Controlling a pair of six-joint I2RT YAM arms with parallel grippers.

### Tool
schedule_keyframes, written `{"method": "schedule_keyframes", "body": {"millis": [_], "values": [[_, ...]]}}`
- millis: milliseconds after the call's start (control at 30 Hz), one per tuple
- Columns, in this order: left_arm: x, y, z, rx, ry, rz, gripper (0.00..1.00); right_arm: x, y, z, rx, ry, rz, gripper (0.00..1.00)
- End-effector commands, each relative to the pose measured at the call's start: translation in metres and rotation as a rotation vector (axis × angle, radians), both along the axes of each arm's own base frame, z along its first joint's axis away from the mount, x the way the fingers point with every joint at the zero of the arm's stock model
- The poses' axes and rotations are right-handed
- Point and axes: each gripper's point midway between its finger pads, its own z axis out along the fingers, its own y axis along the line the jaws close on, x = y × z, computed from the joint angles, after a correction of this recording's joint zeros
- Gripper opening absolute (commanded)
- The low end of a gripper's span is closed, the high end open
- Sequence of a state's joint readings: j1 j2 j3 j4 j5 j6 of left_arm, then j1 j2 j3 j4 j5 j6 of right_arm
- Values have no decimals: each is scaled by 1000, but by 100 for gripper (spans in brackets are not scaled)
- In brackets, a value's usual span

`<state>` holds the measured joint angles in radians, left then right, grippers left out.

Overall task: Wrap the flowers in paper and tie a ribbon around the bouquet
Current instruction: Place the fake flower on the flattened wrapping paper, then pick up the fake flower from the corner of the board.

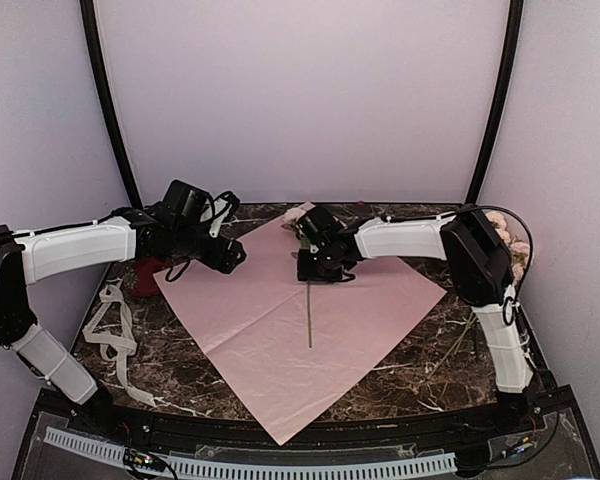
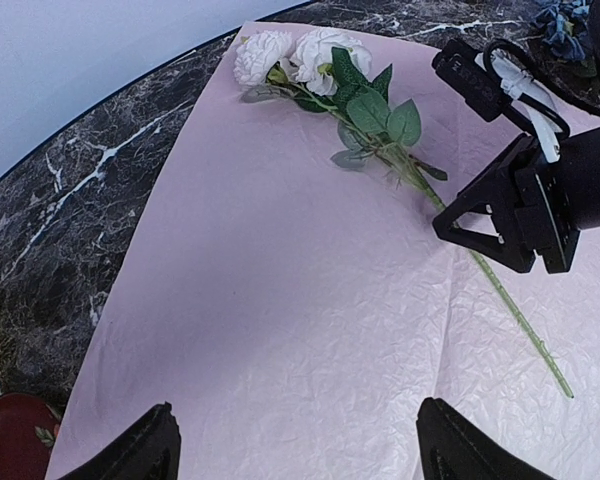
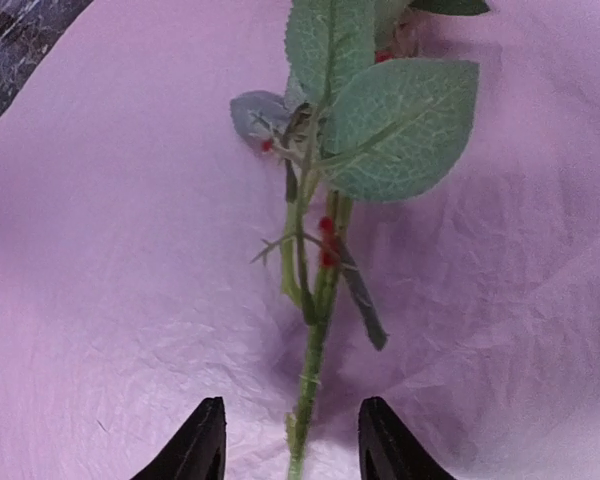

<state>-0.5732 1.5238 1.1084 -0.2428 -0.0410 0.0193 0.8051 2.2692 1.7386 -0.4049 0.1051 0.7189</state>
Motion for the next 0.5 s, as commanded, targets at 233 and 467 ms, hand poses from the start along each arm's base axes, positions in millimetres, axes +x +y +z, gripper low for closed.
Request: {"method": "schedule_keyframes", "body": {"millis": [233,467], "values": [[1,2,7,5,-6,-3,84,-5,-171,112,-219,-138,-200,47],[0,2,7,2,-5,-5,84,-69,-355,91,-287,-77,-594,16]]}}
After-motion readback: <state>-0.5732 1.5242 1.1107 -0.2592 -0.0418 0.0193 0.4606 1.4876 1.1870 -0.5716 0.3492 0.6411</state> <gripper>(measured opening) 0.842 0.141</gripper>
